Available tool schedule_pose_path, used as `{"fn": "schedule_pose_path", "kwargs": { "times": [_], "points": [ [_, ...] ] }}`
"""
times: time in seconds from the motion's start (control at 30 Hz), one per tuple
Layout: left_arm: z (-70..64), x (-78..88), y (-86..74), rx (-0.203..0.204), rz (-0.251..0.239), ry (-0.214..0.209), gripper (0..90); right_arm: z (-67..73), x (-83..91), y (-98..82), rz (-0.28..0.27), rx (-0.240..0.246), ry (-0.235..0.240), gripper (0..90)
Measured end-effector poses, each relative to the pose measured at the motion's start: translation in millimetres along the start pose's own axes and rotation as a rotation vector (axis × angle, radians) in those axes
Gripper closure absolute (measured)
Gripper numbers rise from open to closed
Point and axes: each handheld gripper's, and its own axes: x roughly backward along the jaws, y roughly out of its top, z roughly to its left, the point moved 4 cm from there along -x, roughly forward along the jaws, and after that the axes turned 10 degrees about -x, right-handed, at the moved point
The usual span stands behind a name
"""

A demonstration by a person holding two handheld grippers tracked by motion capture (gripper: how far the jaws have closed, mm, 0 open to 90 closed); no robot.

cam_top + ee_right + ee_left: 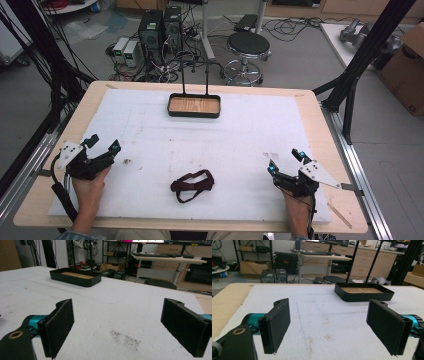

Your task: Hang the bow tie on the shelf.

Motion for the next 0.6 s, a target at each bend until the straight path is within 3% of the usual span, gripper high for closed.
{"fn": "schedule_pose_path", "kwargs": {
  "times": [0.2,0.33,0.37,0.4,0.43,0.47,0.5,0.53,0.57,0.6],
  "points": [
    [-3.3,0.4,1.4,-0.02,-0.002,-0.018,22.1,-0.1,-0.1,0.0,0.0,0.002,0.0,10.5],
    [-13.4,-2.1,5.9,-0.033,0.004,-0.12,22.9,-0.3,-0.3,0.1,-0.001,0.005,0.0,10.5],
    [-13.4,-2.1,5.9,-0.033,0.004,-0.12,22.7,-0.3,-0.3,0.1,-0.002,0.006,-0.001,10.5],
    [-20.3,-3.2,9.8,-0.029,-0.005,-0.193,22.9,-0.1,-0.2,0.0,-0.001,0.004,0.0,10.5],
    [-20.3,-3.2,9.8,-0.029,-0.005,-0.193,22.9,-0.3,-0.3,0.0,-0.001,0.006,0.0,10.5],
    [-30.6,-4.3,13.5,-0.029,-0.018,-0.287,23.0,0.0,-0.1,-0.1,0.0,0.002,0.001,10.5],
    [-34.5,-4.5,14.6,-0.029,-0.023,-0.315,23.1,0.0,0.0,-0.1,0.0,0.002,0.001,10.5],
    [-34.5,-4.5,14.6,-0.029,-0.023,-0.315,23.5,0.0,0.0,-0.1,0.0,0.002,0.001,10.5],
    [-46.1,-5.4,17.2,-0.037,-0.031,-0.386,24.2,0.0,0.0,-0.1,0.0,0.0,0.001,10.5],
    [-52.2,-6.0,18.7,-0.046,-0.034,-0.424,24.3,-0.2,0.1,-0.1,0.0,0.001,0.001,10.5]
  ]
}}
